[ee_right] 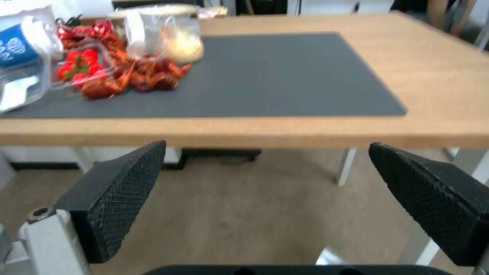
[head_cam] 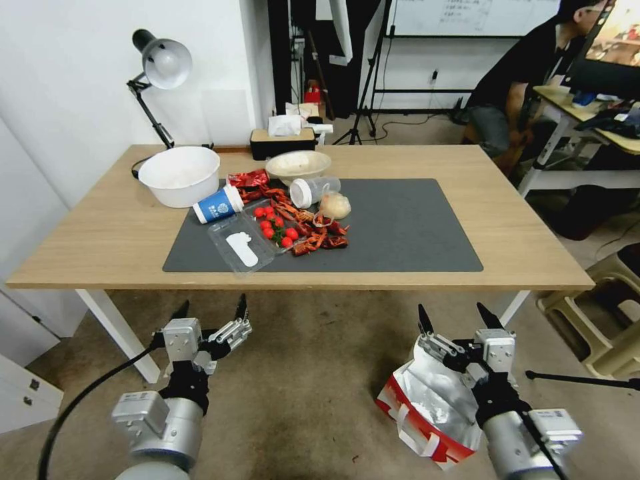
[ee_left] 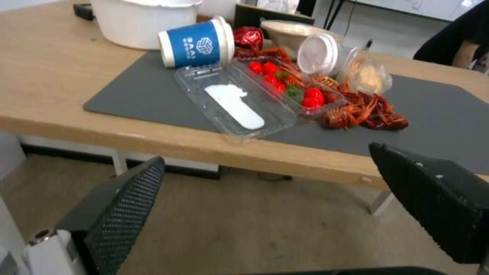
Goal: Pick up the food delivery bag from the floor and place it on the table.
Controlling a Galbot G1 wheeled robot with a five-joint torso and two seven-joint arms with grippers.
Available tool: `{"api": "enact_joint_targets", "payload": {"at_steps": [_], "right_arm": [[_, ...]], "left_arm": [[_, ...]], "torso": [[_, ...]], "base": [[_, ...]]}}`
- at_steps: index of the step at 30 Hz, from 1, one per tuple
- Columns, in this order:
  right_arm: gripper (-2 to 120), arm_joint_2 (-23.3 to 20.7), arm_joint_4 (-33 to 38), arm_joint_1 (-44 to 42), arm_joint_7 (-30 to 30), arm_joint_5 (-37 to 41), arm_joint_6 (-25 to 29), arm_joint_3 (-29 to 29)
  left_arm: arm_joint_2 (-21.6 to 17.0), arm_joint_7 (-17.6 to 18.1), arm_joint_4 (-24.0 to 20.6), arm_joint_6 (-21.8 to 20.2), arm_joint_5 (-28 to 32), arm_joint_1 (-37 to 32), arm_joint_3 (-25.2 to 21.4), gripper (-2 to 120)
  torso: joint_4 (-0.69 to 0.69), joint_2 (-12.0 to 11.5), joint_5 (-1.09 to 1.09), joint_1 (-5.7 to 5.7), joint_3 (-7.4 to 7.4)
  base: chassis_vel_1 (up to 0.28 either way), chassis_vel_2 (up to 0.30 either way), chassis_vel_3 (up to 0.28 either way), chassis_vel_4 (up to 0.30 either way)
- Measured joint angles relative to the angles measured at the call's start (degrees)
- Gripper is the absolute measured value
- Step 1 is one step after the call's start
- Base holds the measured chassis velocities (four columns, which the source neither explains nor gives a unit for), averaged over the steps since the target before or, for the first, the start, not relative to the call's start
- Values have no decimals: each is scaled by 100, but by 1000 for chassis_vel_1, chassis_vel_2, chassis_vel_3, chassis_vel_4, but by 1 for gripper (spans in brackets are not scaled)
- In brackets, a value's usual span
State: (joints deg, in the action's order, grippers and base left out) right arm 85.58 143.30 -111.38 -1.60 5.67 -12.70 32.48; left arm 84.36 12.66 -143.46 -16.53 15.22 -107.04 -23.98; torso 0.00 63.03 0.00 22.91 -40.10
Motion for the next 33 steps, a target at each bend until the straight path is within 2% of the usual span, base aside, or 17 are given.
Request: {"api": "enact_joint_targets", "payload": {"at_steps": [1,3,28,33], "right_arm": [[100,-7,94,-140,-40,125,-301,21],[100,-21,108,-137,-52,160,-377,31],[100,-17,11,-72,-57,95,-332,17],[100,-25,6,-72,-57,90,-329,17]], "left_arm": [[-11,83,-32,-107,96,-22,41,100],[-16,176,-35,-25,221,-85,48,100],[0,278,9,292,259,-153,78,100],[-4,294,14,282,272,-142,46,100]], "torso": [[-3,0,1,0,0],[1,0,1,0,0],[0,-7,0,-1,2],[-1,-122,0,-55,63]], "base": [[0,0,0,0],[0,0,0,0],[0,0,0,0],[0,0,0,0]]}}
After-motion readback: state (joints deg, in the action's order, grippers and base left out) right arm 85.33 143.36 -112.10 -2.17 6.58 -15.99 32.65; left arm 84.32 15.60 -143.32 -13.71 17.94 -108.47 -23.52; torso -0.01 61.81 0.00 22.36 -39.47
